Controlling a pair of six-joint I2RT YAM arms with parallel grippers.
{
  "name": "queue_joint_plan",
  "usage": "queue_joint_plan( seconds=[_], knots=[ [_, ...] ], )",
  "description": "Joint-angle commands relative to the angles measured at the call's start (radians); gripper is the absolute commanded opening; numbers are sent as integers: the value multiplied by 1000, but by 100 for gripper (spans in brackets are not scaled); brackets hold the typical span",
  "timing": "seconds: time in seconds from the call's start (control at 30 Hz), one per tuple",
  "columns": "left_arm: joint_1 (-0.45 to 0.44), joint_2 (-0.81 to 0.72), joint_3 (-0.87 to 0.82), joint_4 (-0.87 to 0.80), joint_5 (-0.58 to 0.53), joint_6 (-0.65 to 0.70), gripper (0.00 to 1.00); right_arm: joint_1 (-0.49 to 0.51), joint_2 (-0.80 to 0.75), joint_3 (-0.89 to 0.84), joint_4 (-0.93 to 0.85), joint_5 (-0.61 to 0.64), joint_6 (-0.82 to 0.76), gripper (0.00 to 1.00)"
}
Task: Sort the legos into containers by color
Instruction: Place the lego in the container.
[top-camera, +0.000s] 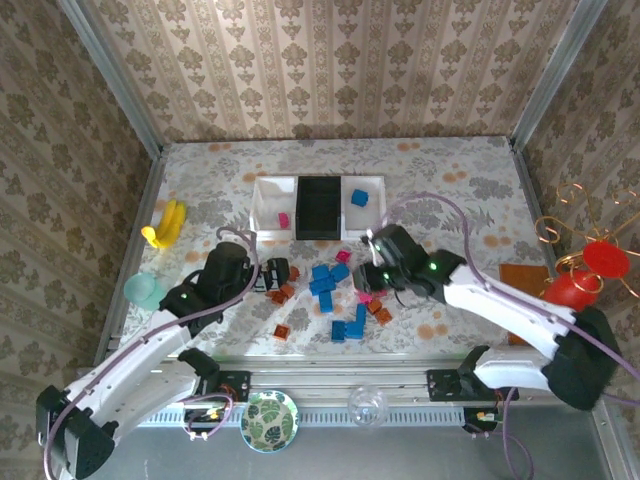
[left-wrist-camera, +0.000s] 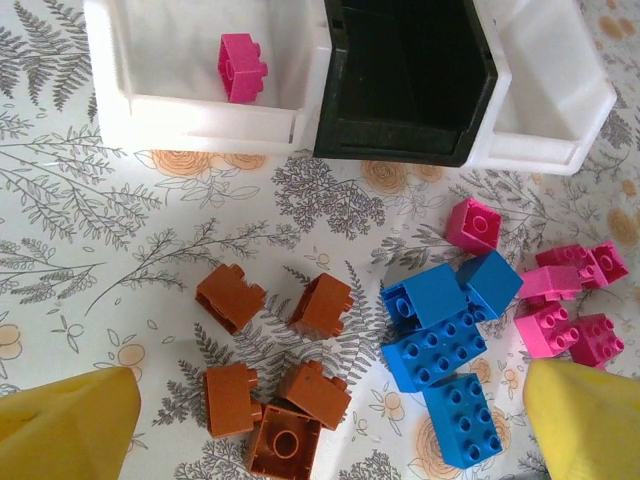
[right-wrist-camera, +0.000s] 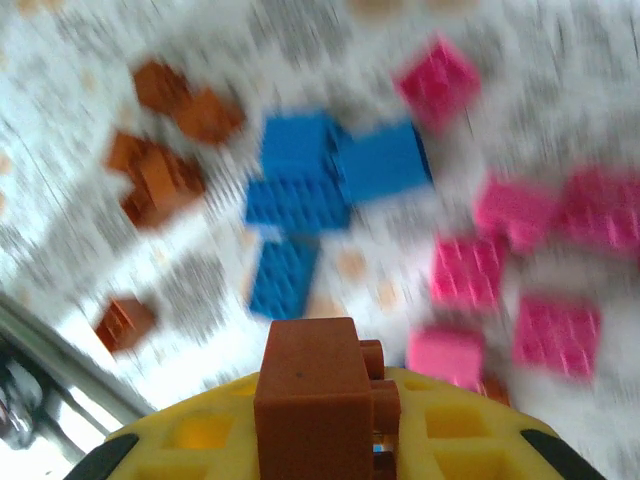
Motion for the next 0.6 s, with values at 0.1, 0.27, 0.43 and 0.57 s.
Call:
queue_joint_plan(
  seconds=[0.1,0.27,0.43,0.57],
  knots=[
    [4,-69,-33,-89,-15,-49,100,-50,411,394,70,-29,-96,26],
    [0,-123,-62,-138,-8,-75,99,-90,677,672,-11,69,-102,25],
    [-10,-148,-84,-175,3,-94,98,-99,864,904,-137,204,-114,27],
    [-30,-153,-98,-188,4,-107,98,-112,952,1026,-213,244,-100,41]
  ],
)
